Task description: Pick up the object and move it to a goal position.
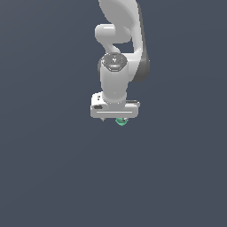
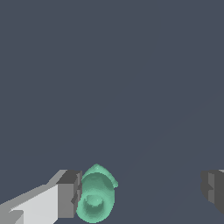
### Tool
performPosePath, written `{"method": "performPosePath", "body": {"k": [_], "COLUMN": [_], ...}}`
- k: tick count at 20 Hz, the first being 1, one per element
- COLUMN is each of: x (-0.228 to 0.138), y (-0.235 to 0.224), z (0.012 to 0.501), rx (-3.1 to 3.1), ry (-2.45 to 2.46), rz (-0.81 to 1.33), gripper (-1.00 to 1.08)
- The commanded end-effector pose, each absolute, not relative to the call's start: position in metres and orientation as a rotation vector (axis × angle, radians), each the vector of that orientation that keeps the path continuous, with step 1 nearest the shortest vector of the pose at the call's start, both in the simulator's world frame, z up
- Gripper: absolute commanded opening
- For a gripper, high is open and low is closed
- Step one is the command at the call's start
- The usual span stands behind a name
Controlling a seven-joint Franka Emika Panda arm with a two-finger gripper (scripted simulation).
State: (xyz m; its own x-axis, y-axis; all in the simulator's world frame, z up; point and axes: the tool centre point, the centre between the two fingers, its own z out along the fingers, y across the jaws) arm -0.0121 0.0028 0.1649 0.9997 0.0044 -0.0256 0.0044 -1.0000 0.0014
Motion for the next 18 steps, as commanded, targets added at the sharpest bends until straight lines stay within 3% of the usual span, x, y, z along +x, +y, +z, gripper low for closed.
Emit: {"method": "performPosePath", "body": {"k": [1, 10, 18], "x": [-0.012, -0.012, -0.015], "y": [0.003, -0.023, -0.019], "z": [0.165, 0.166, 0.163], "rx": [3.140, 3.118, 3.119], "ry": [0.007, -0.009, -0.048], "rz": [-0.040, -0.065, -0.062], "gripper": [1.00, 1.00, 1.00]}}
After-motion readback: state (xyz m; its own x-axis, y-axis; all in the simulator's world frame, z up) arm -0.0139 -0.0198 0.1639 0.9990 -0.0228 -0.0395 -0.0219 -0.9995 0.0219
